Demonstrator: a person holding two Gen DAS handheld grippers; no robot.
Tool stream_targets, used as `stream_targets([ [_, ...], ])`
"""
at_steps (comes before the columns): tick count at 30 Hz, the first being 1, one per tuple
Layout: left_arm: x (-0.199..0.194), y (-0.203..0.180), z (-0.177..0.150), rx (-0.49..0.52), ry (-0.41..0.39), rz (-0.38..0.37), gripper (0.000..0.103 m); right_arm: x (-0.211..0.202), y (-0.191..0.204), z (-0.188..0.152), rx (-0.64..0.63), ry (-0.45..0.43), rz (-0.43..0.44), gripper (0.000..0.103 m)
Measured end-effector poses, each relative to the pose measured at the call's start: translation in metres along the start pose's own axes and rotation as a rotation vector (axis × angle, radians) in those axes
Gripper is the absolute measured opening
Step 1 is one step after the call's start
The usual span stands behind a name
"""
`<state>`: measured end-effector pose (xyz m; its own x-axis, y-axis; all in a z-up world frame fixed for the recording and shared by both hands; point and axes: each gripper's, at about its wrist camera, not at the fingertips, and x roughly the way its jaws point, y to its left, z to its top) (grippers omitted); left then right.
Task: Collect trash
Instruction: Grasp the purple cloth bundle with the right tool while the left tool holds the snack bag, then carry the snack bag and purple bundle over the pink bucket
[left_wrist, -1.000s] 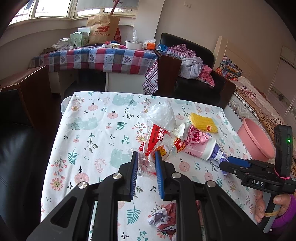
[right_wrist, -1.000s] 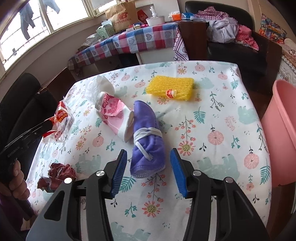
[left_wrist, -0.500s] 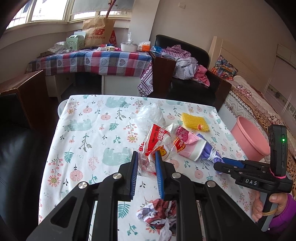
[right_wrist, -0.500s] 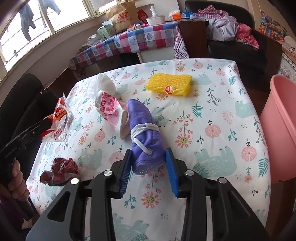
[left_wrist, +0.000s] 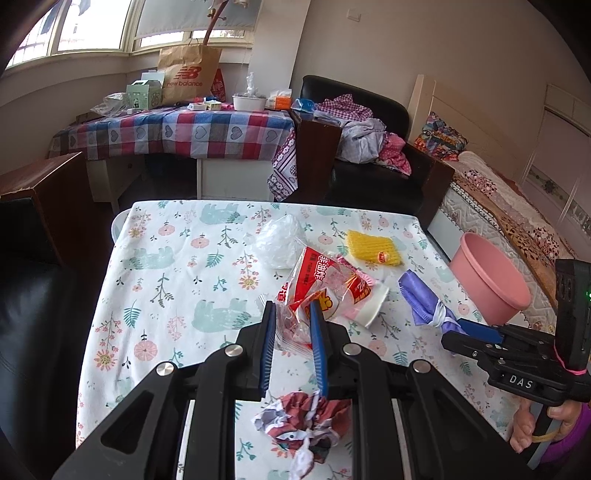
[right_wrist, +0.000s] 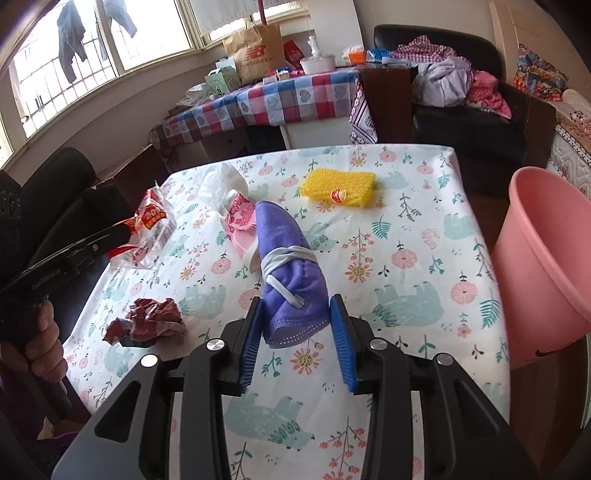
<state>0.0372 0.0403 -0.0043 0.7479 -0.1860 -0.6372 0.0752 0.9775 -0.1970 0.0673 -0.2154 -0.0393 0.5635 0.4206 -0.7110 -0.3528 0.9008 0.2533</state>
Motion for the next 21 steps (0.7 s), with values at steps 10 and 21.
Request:
stream_targets([
  [10,-0.005,-0.024,0.005,0.022,-0.021,-0.032,0.017,-0.022,-0.006,0.001,0.006,-0.055,-0.005,0.037],
  [21,0.000,-0.061,0.016,0.065,-0.037,-0.085,0.017,-0.043,-0.029,-0.001,0.059,-0.111,-0.032,0.037],
])
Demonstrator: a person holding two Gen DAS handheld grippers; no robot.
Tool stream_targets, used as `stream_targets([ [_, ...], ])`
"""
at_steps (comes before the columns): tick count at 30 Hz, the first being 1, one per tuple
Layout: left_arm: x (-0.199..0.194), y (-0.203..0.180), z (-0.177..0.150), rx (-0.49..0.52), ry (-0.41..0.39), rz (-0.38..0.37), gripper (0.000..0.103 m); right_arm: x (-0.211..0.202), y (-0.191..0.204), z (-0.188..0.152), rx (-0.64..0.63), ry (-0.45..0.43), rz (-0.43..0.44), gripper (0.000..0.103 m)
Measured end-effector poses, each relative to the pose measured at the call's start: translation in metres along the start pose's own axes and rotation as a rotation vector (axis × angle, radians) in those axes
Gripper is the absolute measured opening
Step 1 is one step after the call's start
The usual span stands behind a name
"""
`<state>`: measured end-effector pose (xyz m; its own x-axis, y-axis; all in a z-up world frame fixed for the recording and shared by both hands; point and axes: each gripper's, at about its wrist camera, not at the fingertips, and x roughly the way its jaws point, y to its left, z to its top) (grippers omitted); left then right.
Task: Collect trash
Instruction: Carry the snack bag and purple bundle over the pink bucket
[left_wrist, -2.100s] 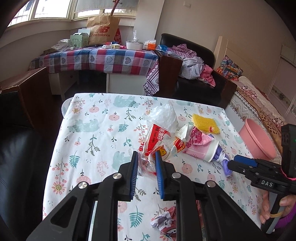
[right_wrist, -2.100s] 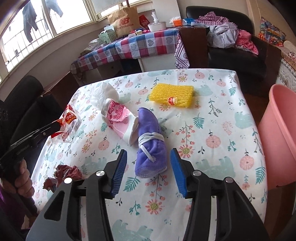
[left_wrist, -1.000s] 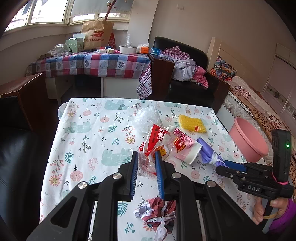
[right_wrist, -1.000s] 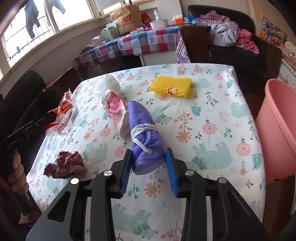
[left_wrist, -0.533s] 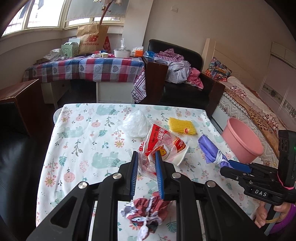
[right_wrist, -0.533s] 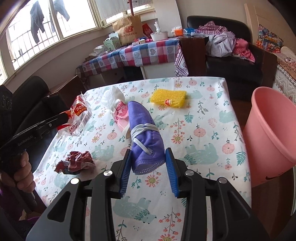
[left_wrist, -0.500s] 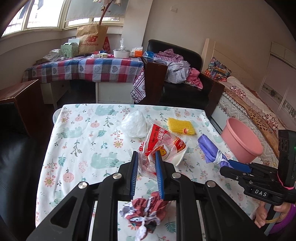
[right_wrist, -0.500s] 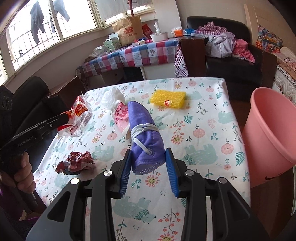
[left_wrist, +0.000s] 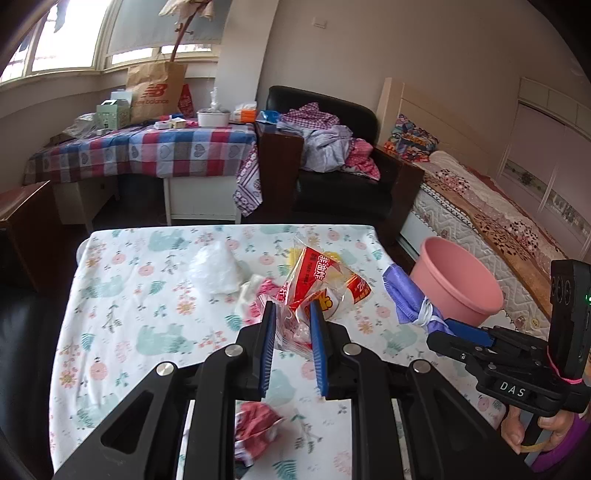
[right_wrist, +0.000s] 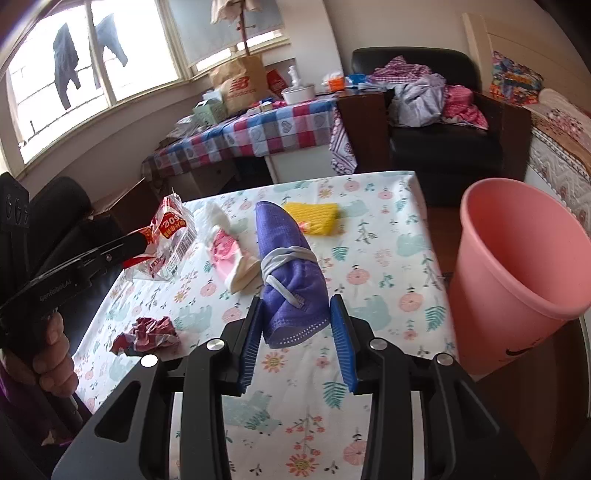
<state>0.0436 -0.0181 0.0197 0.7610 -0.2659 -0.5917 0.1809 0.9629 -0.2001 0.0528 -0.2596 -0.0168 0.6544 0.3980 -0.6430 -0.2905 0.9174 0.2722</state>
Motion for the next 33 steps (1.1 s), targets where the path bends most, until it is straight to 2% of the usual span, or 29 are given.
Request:
stream_targets([
  [14,0.026,-0.066,0.021,0.083,-0.016,-0.112,0.017,-0.025,-0.046,0.002,0.099,-0.075,-0.070,0.037],
  [27,0.059,-0.141,0.040,0.170,-0.022,-0.205,0.017,-0.048,-0.104,0.001,0.219,-0.143,-0.181,0.037],
  [33,0.083,-0.172,0.045,0.205,0.002,-0.239,0.017,-0.056,-0.130,-0.001,0.260,-0.160,-0.235,0.037],
])
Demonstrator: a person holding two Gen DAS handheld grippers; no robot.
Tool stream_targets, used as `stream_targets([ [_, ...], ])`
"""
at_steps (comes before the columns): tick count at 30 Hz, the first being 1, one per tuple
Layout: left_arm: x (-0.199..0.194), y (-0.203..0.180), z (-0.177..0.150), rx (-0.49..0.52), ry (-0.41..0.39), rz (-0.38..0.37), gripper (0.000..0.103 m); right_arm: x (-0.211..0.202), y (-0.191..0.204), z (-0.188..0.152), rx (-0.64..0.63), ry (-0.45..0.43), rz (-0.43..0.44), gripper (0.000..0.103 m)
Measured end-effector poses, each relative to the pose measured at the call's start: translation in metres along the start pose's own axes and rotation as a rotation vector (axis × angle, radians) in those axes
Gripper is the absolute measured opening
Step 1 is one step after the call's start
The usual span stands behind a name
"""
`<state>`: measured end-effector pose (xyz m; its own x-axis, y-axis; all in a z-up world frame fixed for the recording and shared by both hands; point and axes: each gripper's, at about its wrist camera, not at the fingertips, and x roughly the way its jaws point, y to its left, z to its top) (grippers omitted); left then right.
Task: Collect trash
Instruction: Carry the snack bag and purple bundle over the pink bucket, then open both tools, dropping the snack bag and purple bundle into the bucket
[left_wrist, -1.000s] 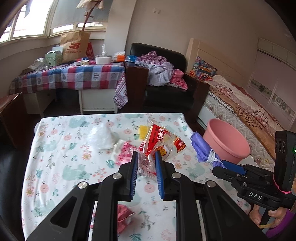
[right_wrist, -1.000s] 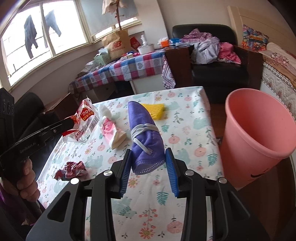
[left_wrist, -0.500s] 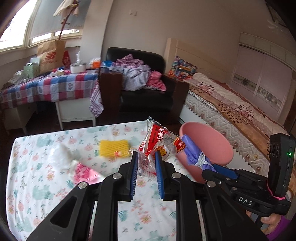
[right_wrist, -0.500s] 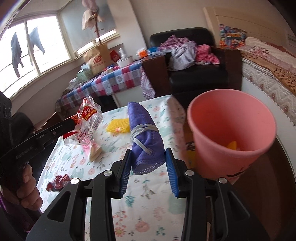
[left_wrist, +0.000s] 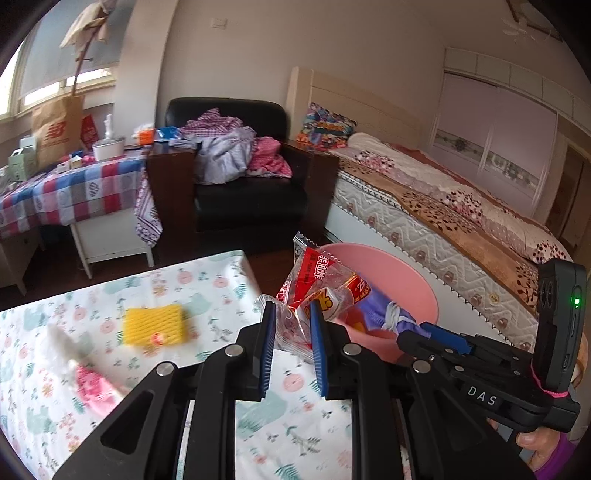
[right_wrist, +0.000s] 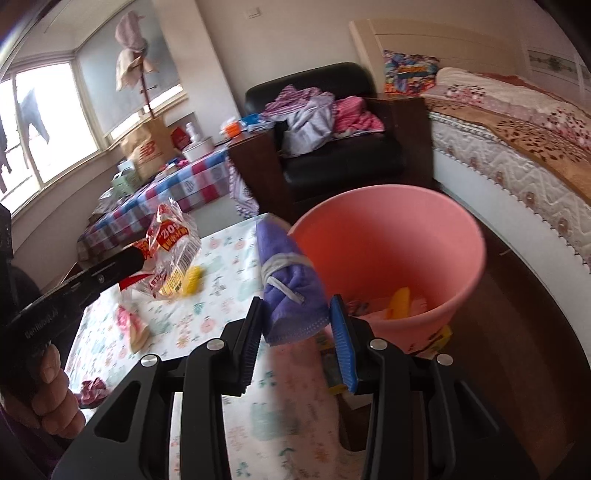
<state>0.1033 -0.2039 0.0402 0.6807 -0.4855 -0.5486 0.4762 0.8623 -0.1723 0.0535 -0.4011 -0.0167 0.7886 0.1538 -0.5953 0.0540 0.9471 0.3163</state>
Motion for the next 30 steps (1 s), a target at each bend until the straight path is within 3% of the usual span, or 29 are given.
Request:
stream_targets([
  [12,0.066,-0.030,0.007,0.012,0.063,-0.056,0.017,0.029,-0.037,0.012,0.042,-0.009,-0.090,0.037],
  [30,0.111,-0.046,0.007,0.009,0.133,-0.116,0.019,0.031,-0.046,0.011,0.054,0.006,-0.146,0.037],
])
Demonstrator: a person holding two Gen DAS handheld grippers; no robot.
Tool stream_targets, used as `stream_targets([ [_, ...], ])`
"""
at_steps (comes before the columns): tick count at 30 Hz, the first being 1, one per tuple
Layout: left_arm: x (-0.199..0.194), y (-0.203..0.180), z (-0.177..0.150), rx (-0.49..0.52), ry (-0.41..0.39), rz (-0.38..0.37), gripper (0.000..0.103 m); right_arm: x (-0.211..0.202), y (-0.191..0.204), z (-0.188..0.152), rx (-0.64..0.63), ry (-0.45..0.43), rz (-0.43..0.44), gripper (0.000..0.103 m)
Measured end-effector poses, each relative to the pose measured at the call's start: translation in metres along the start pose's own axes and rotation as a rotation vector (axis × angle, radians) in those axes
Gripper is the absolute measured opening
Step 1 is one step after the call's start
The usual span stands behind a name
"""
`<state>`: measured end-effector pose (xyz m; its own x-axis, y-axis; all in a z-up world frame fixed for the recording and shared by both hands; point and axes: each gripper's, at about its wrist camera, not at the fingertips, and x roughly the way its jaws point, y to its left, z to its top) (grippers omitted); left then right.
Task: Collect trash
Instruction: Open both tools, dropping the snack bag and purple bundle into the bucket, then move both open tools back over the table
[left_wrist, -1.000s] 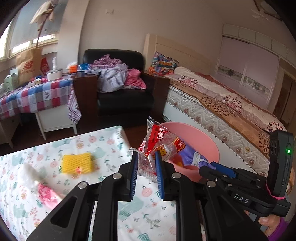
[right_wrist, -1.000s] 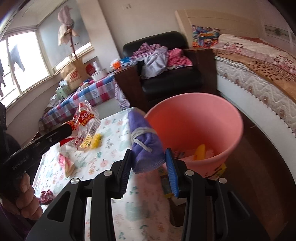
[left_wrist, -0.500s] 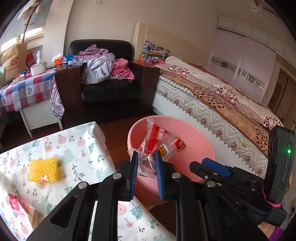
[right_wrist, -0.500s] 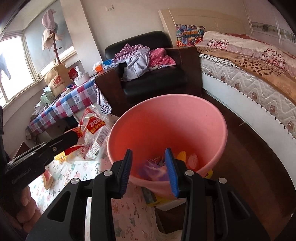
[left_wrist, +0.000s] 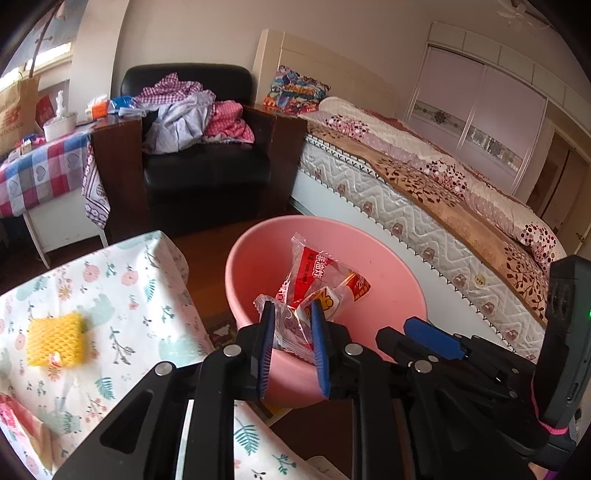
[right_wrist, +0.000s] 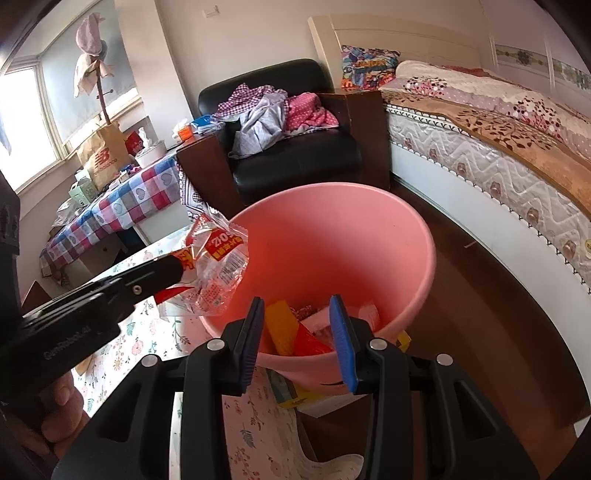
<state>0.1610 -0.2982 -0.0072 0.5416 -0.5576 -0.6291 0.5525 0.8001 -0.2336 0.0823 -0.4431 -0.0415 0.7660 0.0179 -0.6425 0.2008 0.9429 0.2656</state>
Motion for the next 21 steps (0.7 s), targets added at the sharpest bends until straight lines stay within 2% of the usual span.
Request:
stream_targets([
  [2,0.005,-0.001,0.000,-0.007,0.008,-0.008,0.026,-0.001,-0.003,0.000,0.006,0.001,-0.003,0.037],
  [8,0.012,-0.005,0.000,-0.032,0.020,-0.010,0.037,-0.004,-0.008,-0.003,0.017,0.001,-0.014,0.037],
  [21,-0.016,-0.008,-0.001,-0.022,-0.010,0.002,0.037,-0.012,0.001,-0.008,0.004,0.010,0.012,0.037],
])
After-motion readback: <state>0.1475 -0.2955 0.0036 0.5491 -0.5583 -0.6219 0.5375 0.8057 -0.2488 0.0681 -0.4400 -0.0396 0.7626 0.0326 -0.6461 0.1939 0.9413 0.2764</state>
